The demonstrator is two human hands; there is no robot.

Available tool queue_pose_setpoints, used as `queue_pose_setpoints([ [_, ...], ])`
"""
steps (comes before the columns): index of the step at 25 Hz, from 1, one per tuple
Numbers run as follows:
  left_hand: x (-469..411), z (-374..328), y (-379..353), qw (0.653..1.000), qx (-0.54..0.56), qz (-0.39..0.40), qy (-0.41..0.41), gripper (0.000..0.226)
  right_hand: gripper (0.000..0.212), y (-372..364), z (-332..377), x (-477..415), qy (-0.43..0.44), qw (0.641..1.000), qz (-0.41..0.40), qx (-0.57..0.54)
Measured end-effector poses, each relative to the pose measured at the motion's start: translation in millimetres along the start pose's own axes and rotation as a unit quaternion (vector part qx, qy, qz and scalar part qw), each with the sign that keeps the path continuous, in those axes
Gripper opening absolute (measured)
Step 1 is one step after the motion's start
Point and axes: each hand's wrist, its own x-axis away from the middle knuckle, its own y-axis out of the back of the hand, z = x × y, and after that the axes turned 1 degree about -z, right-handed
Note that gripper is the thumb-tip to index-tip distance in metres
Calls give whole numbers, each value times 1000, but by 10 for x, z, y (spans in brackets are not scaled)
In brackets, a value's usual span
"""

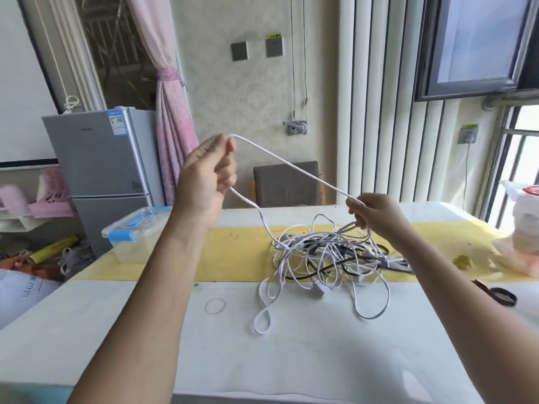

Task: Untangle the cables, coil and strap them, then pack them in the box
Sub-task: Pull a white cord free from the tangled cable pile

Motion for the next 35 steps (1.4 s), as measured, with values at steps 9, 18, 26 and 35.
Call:
queue_pose_setpoints([
  [9, -98, 426, 1046, 953, -6, -283, 107, 32, 16, 192, -475, 32, -59, 993, 104, 2],
  [18, -99, 1042, 843, 814, -507, -59, 276, 37, 22, 346, 599, -448, 174, 982, -58, 35],
  [26, 80, 935, -398, 905, -354, 189, 141, 27, 30, -313, 483, -184, 273, 941, -8, 201],
  [35, 481, 1646, -324, 936, -79, 75, 335, 33, 79, -52, -444, 635, 119, 963, 0, 241],
])
